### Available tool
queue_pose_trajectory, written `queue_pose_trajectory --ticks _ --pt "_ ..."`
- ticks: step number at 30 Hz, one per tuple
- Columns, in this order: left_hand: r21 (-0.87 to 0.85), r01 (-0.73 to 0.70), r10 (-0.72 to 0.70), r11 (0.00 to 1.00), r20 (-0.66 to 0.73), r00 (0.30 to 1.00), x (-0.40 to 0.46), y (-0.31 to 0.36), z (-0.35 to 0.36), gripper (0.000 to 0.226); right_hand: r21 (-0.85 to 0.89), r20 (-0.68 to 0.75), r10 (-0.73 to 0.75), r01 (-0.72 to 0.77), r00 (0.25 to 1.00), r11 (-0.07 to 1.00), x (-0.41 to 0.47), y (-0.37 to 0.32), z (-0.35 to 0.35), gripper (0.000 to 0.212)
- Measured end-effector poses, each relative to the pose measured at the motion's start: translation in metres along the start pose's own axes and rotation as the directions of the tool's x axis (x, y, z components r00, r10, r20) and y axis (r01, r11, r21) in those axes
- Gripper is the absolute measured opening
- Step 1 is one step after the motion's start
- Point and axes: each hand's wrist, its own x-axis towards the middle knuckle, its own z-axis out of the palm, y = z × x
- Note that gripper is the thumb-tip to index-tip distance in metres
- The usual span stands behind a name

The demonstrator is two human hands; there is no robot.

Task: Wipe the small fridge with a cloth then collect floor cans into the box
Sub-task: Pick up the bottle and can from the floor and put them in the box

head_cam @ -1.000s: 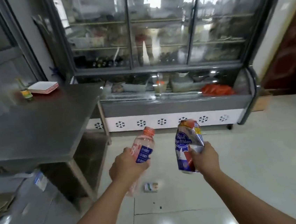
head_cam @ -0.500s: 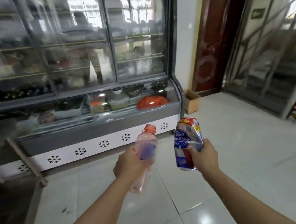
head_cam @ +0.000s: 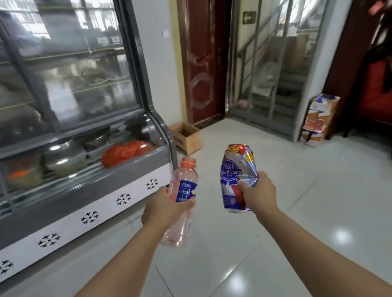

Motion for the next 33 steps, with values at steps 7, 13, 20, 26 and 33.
queue_pose_trajectory --ticks 7,13,20,26,33 --pt "-0.02 -0.065 0.066 0.998 0.078 0.995 0.144 0.075 0.056 0.06 0.005 -0.102 0.024 -0.023 0.994 1.0 0.138 -0.014 -0.002 0.033" --pt "-0.023 -0.119 0.121 0.993 0.16 0.98 0.241 0.141 0.108 0.061 0.041 -0.159 0.081 -0.075 0.984 0.996 0.247 -0.013 -0.012 0.032" --pt "0.003 -0.148 0.146 0.989 0.147 0.978 0.352 0.223 0.188 0.061 0.071 -0.142 0.086 -0.076 0.986 0.995 0.405 -0.002 -0.023 0.033" --pt "-0.066 -0.062 0.067 0.996 0.074 0.995 0.444 0.299 0.249 0.071 0.031 -0.072 0.052 -0.05 0.996 0.998 0.558 -0.015 -0.042 0.036" --pt "-0.109 0.004 0.003 0.994 0.063 0.998 0.543 0.369 0.307 0.069 0.025 -0.003 0.036 -0.036 0.999 0.999 0.707 -0.031 -0.04 0.039"
